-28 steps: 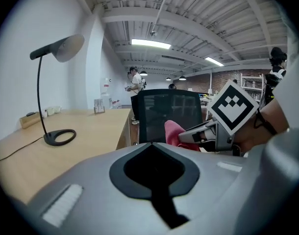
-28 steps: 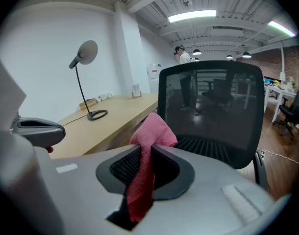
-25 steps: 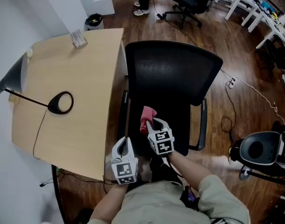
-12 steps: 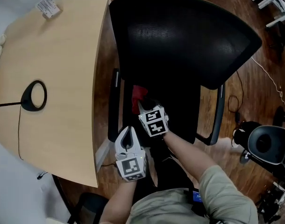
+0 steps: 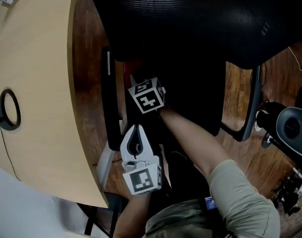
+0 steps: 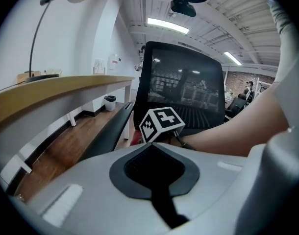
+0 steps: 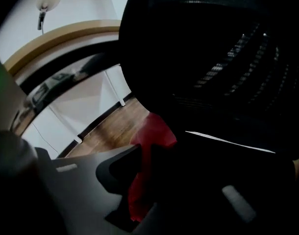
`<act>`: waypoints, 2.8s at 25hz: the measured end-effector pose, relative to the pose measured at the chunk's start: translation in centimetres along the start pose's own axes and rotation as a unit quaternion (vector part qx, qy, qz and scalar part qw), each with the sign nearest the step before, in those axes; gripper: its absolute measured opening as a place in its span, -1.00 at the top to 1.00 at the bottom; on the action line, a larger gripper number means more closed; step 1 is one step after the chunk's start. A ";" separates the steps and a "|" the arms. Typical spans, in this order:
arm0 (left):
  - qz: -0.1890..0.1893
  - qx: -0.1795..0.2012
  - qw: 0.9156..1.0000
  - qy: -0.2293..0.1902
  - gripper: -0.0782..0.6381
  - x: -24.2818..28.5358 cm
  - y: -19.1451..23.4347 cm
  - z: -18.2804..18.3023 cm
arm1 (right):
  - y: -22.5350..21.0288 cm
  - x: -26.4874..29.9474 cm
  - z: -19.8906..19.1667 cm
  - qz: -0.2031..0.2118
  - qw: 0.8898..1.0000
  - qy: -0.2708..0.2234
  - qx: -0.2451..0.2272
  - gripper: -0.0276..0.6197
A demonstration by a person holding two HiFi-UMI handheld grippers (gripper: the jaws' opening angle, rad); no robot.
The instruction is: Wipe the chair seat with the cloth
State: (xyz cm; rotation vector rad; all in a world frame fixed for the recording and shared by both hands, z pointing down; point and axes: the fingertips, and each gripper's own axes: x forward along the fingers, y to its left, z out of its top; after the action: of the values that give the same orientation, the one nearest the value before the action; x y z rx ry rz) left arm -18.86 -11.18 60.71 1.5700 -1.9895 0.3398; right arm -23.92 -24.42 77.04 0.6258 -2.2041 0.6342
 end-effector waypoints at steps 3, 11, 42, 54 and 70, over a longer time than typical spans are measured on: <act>-0.004 0.003 1.000 0.011 0.76 0.8 0.1 -1.0 | -0.9 2.0 -0.5 -0.007 1.000 0.012 0.011 0.73; -0.022 0.026 0.999 0.024 0.76 3.2 -1.1 -1.5 | -5.7 1.6 -0.6 -0.034 0.999 0.005 0.038 0.74; -0.173 0.106 0.977 0.060 0.76 8.2 -18.5 -4.1 | -34.1 -18.7 -14.7 -0.291 0.934 0.015 0.207 0.74; -0.088 0.074 0.993 0.025 0.76 3.0 -7.3 -1.7 | -19.1 -15.2 -7.0 -0.205 0.969 -0.060 0.128 0.73; -0.041 0.044 0.998 0.015 0.76 -2.9 1.2 -2.5 | 4.4 -1.5 -5.1 0.008 1.000 -0.001 0.005 0.74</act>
State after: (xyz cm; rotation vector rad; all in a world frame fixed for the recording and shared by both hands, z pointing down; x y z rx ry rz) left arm -18.87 -7.16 61.18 1.6865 -1.9043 0.4214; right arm -23.04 -17.69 77.90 0.6139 -2.2114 0.6543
